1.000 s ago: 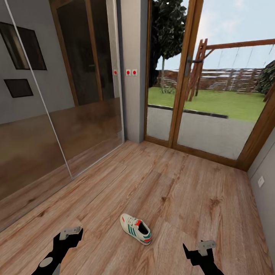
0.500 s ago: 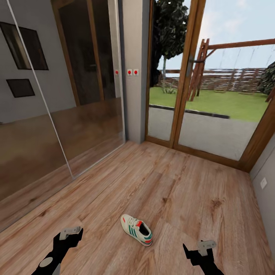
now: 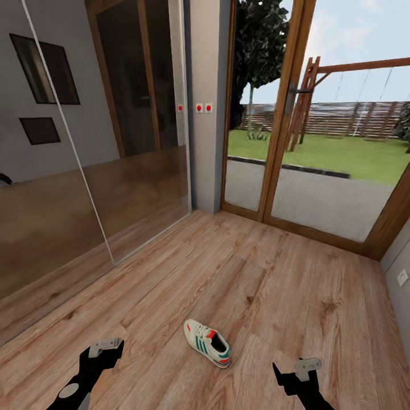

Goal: Pick up the two gym shoes and the two sandals from the corridor floor and place them onto the hallstand (shoe rack) in the corridor, making sure they are on the rack and not on the floor. Arrange them so the two gym shoes are next to each other and the two sandals are next to each other.

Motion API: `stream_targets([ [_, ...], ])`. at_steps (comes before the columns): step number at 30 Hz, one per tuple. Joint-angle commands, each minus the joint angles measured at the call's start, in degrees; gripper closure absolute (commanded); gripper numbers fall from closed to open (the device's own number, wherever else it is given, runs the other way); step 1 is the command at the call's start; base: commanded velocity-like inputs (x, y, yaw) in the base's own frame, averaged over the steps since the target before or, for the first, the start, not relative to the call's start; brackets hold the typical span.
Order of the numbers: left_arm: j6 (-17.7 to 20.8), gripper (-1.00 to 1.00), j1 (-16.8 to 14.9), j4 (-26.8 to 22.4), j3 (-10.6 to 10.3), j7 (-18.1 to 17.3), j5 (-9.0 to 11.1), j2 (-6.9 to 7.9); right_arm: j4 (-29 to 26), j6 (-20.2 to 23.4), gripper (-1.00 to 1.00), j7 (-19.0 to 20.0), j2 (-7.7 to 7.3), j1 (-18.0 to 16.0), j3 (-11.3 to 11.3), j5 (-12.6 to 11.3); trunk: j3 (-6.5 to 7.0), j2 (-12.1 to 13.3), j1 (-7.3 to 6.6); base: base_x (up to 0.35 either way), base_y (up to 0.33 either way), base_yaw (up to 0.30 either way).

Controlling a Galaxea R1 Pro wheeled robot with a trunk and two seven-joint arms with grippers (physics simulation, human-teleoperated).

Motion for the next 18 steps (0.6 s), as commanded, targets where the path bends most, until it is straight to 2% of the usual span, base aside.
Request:
stream_targets([
  [1,-0.1,-1.0,0.0,0.0,0.3,-0.5,0.1,-0.04,0.1,-0.2,-1.0,0.0,-0.03,0.0,0.4,-0.2,-0.05,0.0,-0.01,0.0,0.0,0.0],
  [9,-0.1,-1.0,0.0,0.0,0.3,-0.5,0.1,-0.04,0.1,-0.2,-1.0,0.0,-0.04,0.0,0.4,-0.2,-0.05,0.0,-0.01,0.024,0.0,0.0],
  [18,-0.1,-1.0,0.0,0.0,0.3,-0.5,0.1,-0.04,0.2,-0.2,-1.0,0.0,-0.04,0.0,0.4,-0.2,-0.05,0.0,-0.01,0.15,0.0,0.0],
])
